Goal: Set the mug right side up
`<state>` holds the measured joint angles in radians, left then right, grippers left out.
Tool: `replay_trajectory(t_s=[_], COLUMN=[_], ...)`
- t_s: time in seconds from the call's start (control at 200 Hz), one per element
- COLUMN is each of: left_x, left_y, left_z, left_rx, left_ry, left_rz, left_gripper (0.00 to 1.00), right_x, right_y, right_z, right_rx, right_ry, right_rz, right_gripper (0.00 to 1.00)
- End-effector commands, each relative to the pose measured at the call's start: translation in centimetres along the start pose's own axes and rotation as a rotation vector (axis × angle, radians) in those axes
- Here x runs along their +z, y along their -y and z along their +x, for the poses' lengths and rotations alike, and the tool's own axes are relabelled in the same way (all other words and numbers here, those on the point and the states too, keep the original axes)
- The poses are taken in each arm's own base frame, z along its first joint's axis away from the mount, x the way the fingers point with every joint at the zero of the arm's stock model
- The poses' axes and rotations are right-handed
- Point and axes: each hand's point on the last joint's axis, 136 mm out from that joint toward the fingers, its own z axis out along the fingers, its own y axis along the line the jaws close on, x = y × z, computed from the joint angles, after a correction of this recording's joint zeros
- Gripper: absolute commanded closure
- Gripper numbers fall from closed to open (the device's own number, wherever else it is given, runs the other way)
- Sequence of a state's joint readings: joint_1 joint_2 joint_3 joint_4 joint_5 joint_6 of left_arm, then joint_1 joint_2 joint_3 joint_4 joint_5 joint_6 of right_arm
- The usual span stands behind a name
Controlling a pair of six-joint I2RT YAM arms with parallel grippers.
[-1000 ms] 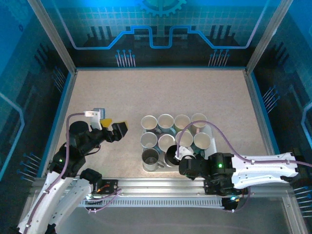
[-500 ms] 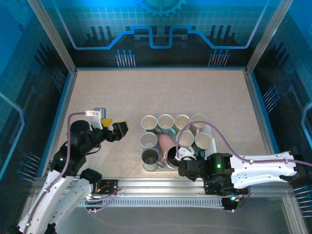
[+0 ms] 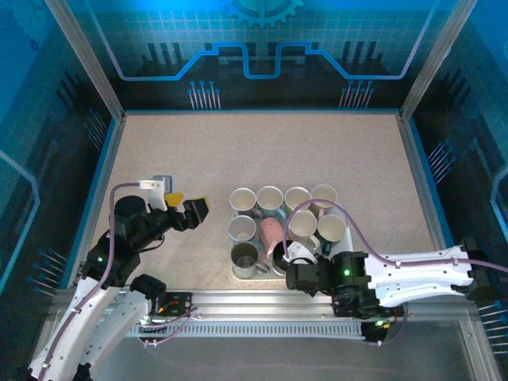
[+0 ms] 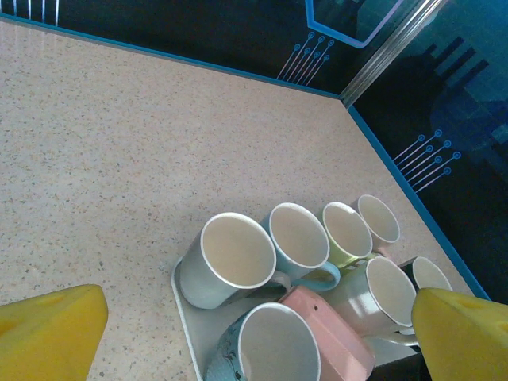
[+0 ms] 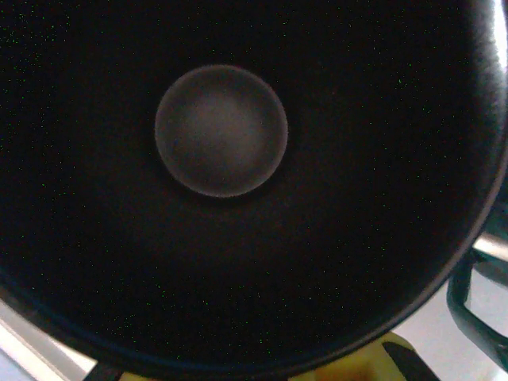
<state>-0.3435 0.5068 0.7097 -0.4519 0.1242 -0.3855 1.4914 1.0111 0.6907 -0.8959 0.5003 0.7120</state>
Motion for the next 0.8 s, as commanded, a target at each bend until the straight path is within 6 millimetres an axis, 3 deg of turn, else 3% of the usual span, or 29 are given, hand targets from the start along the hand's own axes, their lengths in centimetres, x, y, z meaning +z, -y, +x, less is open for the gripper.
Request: replay_trajectory(t_s=[0.0, 0.165, 0.31, 0.55, 0.795], left_x=[0.2, 0.2, 0.2, 0.3, 0.3], left_y=[0.0, 0.0, 0.0, 0.0, 0.0], left_z=[0.6, 0.6, 0.7, 0.8, 0.8], left_rx=[0.011, 0.009, 0.008, 0.007, 0.007], left_ry=[-0.020, -0.021, -0.024, -0.031, -0.032], left_rz=[0.008, 0.008, 0.008, 0.007, 0.009], left_gripper=[0.01, 0.01, 0.01, 0.01, 0.01], right_x=[0.0, 0.5, 0.8, 0.8, 0.6], right_y=[0.0, 0.2, 0.2, 1.7, 1.8], right_z=[-1.4, -1.0, -0.8, 0.2, 1.3], right_rx=[0.059, 0.060, 0.070, 0.149, 0.211], right_ry=[0.058, 0.035, 0.029, 0.003, -0.023], right_rz=[0.026, 0.059, 0.060, 0.121, 0.106], right_gripper=[0.98, 0.86, 0.82, 0.90, 0.91])
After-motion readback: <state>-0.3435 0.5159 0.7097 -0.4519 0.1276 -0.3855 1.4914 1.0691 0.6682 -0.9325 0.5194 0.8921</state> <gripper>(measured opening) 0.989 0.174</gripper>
